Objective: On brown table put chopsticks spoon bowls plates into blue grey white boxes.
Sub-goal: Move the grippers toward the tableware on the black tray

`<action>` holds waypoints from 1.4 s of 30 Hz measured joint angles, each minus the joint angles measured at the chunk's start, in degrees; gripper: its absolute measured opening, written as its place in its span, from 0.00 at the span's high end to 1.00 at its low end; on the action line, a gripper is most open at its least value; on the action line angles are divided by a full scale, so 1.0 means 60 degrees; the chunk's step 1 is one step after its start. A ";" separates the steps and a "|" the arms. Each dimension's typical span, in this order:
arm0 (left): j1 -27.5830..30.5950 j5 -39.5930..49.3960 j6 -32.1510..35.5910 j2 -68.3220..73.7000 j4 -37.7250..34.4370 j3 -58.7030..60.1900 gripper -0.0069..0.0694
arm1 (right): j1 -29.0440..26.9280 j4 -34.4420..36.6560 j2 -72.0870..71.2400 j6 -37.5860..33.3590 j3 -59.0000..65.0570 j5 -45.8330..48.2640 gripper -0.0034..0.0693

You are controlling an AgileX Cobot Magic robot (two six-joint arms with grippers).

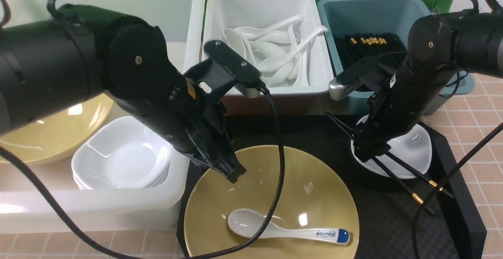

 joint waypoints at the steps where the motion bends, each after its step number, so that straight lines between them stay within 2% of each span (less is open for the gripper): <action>1: 0.0000 0.0000 0.0000 0.0010 0.0005 0.0000 0.91 | 0.0000 -0.0007 0.0000 0.0000 0.0000 0.0000 0.23; 5: 0.0000 0.0000 0.0000 0.0020 0.0076 0.0000 0.91 | 0.0000 -0.0010 0.0000 0.0000 -0.0010 0.0000 0.31; 12: 0.0000 -0.0010 0.0000 0.0020 0.0130 0.0000 0.91 | 0.0000 -0.0180 0.0000 0.0029 -0.0010 -0.0007 0.54; 16: 0.0000 0.0049 0.0000 0.0020 0.0134 0.0000 0.91 | 0.0000 -0.0198 0.0000 0.0082 -0.0010 -0.0007 0.58; 21: 0.0000 0.0171 0.0000 0.0020 0.0134 0.0000 0.91 | 0.0000 -0.0220 0.0000 0.0139 -0.0010 -0.0007 0.53; 27: 0.0000 0.0191 -0.0009 0.0020 0.0142 0.0000 0.91 | 0.0000 -0.0220 0.0053 0.0139 -0.0010 -0.0007 0.33; 31: 0.0000 0.0191 -0.0009 0.0020 0.0142 0.0000 0.91 | 0.0000 -0.0230 0.0222 0.0143 -0.0020 0.0002 0.31; 34: 0.0000 0.0191 -0.0009 0.0020 0.0142 0.0000 0.91 | 0.0000 -0.0249 0.0260 0.0154 -0.0026 0.0043 0.37; 35: 0.0000 0.0191 -0.0009 0.0020 0.0142 0.0000 0.91 | 0.0000 -0.0249 0.0264 0.0175 -0.0030 0.0120 0.47; 36: 0.0000 0.0191 -0.0009 0.0020 0.0142 0.0000 0.91 | 0.0000 -0.0249 0.0271 0.0196 -0.0039 0.0187 0.50; 37: 0.0000 0.0191 -0.0009 0.0020 0.0157 0.0000 0.91 | 0.0000 -0.0249 0.0271 0.0307 -0.0064 0.0333 0.60; 39: 0.0000 0.0191 -0.0009 0.0020 0.0183 0.0000 0.91 | 0.0000 -0.0249 0.0271 0.0423 -0.0147 0.0656 0.71; 40: 0.0000 0.0191 -0.0009 0.0020 0.0202 0.0000 0.91 | 0.0000 -0.0256 0.0271 0.0431 -0.0198 0.0791 0.74; 42: 0.0000 0.0191 -0.0009 0.0020 0.0220 0.0000 0.91 | 0.0023 -0.0257 0.0227 0.0502 -0.0284 0.1245 0.74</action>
